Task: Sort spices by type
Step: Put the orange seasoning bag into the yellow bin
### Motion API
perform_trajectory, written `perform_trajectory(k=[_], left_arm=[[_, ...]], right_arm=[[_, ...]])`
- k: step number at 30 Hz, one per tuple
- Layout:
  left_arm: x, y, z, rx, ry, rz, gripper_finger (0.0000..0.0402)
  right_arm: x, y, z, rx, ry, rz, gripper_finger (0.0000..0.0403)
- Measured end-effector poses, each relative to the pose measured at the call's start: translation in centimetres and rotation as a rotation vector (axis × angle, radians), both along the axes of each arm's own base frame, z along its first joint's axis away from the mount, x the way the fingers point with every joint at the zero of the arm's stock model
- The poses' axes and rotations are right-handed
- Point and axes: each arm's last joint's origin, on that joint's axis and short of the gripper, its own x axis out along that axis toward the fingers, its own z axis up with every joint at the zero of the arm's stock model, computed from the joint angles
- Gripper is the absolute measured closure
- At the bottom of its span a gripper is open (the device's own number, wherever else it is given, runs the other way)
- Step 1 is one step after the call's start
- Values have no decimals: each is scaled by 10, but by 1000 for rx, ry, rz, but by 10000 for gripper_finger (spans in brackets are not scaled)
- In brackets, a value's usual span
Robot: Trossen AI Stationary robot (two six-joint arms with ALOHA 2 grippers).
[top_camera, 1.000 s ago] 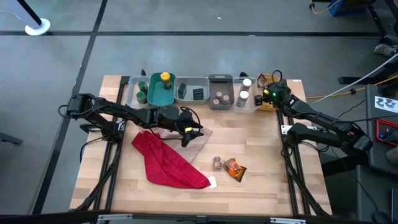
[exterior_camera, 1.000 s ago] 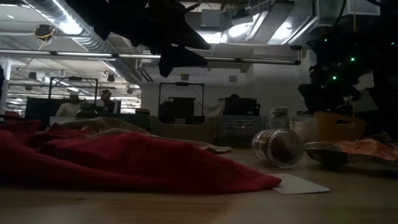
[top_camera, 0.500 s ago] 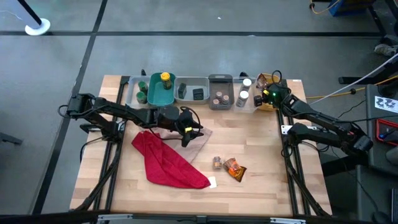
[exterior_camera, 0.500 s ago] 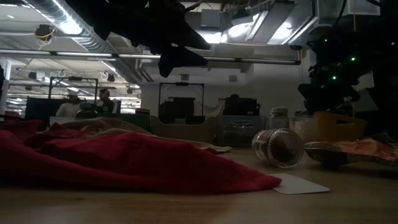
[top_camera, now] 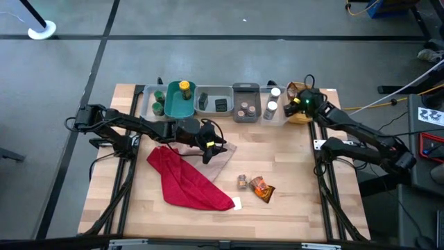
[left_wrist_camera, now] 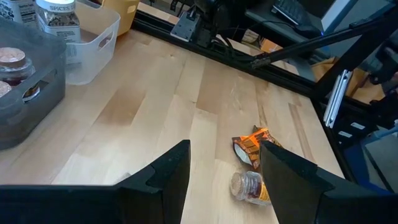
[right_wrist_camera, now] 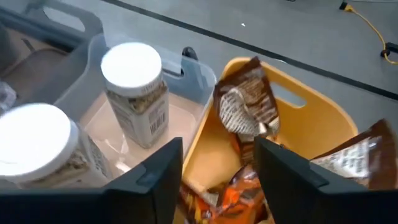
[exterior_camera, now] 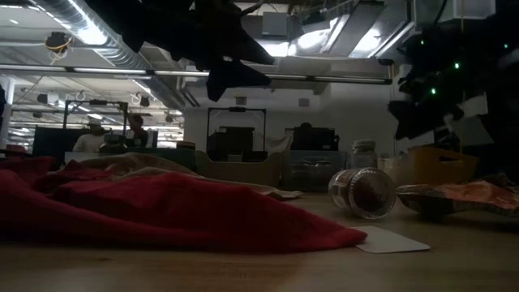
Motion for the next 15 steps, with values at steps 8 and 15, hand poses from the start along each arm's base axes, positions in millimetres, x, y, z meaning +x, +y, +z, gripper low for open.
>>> perform_trajectory(k=[8, 15], left_arm=[[0, 0, 0, -6, 0, 2, 221], [0, -4, 0, 39, -1, -29, 221]], right_arm=[[0, 5, 48, 128, 14, 79, 205], [4, 18, 76, 369, -212, 349, 205]])
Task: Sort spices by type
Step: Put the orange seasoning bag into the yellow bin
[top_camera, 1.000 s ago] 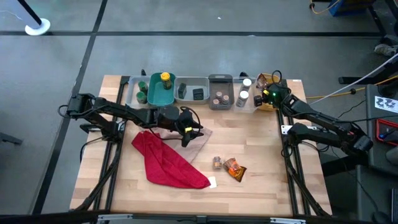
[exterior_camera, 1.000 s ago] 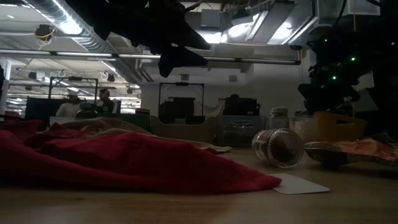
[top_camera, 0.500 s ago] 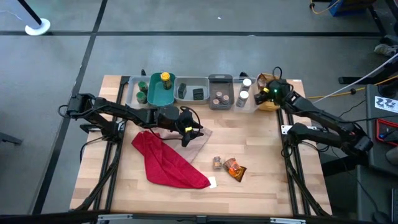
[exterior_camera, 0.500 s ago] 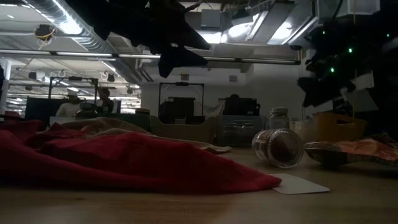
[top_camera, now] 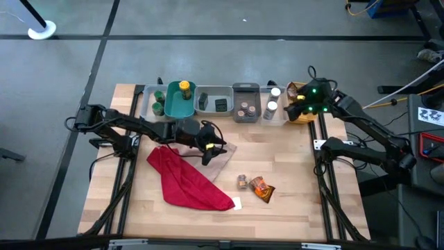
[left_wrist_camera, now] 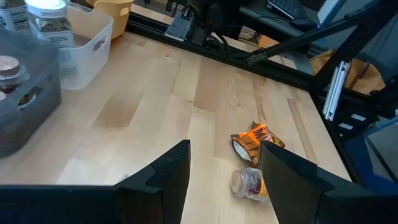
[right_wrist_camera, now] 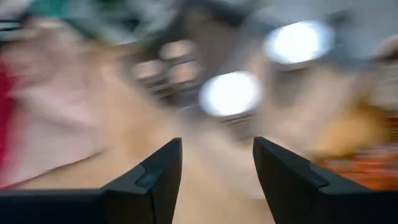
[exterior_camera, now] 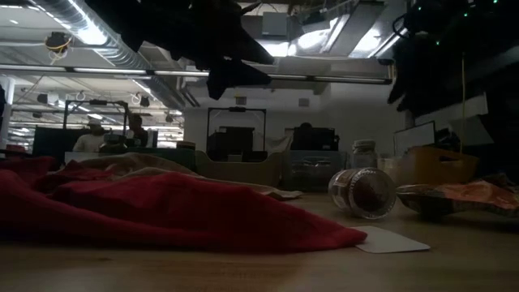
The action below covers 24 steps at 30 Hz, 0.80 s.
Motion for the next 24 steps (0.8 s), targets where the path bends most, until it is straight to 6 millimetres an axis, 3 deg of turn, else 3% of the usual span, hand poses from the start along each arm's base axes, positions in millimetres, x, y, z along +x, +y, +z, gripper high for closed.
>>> perform_trajectory(k=[5, 10, 24], left_arm=[[0, -6, 0, 28, 2, -30, 221], [-1, -10, -3, 68, 27, -58, 221], [-2, -9, -5, 67, 49, -58, 221]], right_arm=[[5, 13, 1, 257, -168, 216, 205], [17, 35, -2, 373, -135, 324, 205], [48, 123, -4, 310, 3, 431, 205]])
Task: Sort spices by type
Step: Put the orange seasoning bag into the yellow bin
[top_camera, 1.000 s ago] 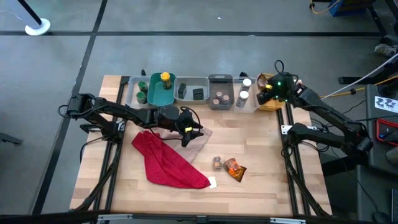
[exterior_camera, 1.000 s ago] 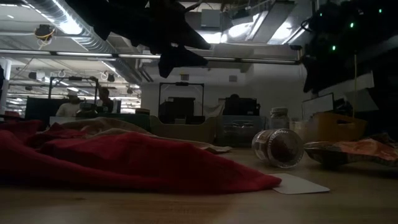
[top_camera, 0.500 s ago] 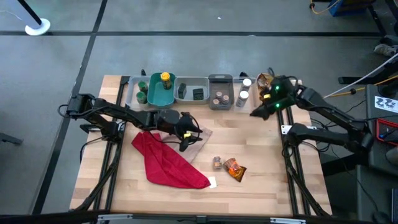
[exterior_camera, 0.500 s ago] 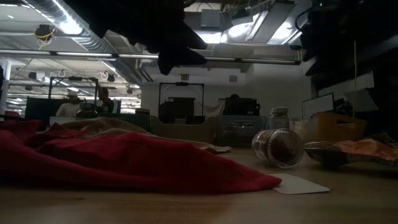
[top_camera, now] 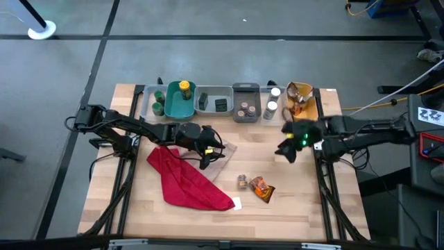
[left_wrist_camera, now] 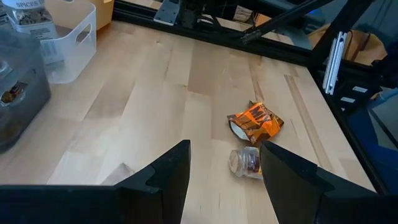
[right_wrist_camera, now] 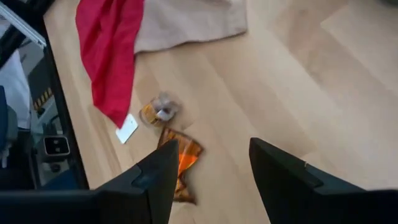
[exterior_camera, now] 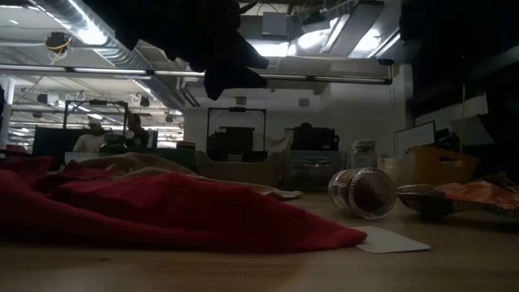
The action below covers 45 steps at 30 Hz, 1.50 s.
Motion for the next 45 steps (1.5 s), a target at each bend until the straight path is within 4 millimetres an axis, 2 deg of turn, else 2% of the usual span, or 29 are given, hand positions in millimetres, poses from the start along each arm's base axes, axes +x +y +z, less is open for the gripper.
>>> perform_trajectory(k=[7, 14, 18, 23, 28, 37, 45], left_arm=[[0, 0, 0, -1, 0, 1, 221], [0, 0, 0, -6, 0, 3, 221], [0, 0, 0, -5, 0, 2, 221], [0, 0, 0, -5, 1, 2, 221], [0, 0, 0, -5, 1, 2, 221], [-1, 0, -2, -5, 25, 2, 221], [-1, 0, -2, -5, 22, 2, 221]], right_arm=[[15, 49, -17, -58, 75, -8, 205], [37, 97, -51, -159, 130, 37, 205], [49, 116, -73, -173, 158, 28, 205], [57, 128, -98, -157, 247, 39, 205], [62, 133, -114, -133, 321, 69, 205], [69, 139, -131, -121, 347, 84, 205], [72, 140, -137, -125, 354, 82, 208]])
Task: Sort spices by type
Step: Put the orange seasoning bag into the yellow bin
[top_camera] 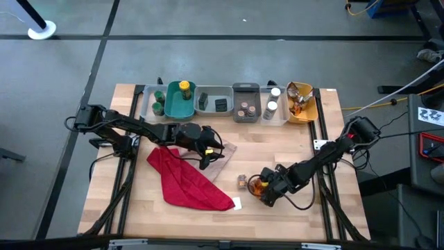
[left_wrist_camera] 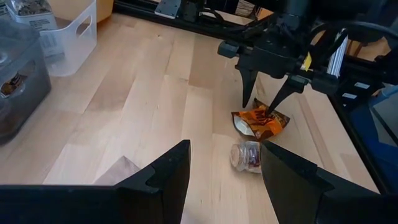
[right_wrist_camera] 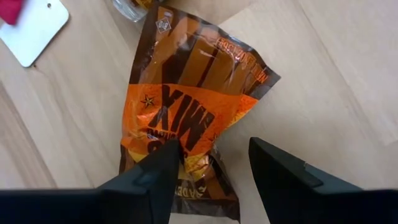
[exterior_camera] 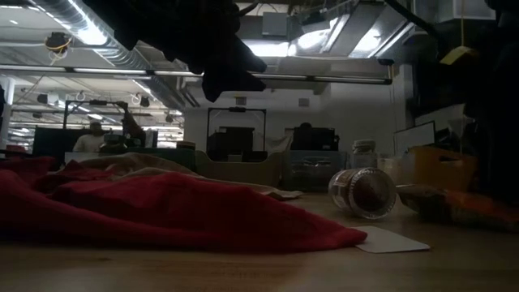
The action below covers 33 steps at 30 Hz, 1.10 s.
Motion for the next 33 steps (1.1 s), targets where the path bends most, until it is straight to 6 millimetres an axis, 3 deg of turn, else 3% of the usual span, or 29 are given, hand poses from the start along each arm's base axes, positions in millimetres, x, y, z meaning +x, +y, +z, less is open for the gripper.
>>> perform_trajectory(k=[5, 13, 19, 22, 28, 33], left_arm=[[0, 0, 0, 1, 0, 0, 221], [0, 0, 0, 5, -1, -2, 221], [0, 0, 0, 8, -1, -4, 221], [0, 0, 0, 19, -2, -9, 221], [0, 0, 0, 29, -2, -13, 221], [0, 0, 0, 28, -2, -13, 221]], right_arm=[[0, -1, 0, -21, -13, -7, 251], [5, 2, -11, -52, -7, -14, 378], [6, 2, -4, -50, -12, -22, 369], [3, 0, 7, -97, 48, -14, 371], [-1, -7, 49, -285, 181, -25, 387], [-3, -27, 88, -458, 335, -65, 379]])
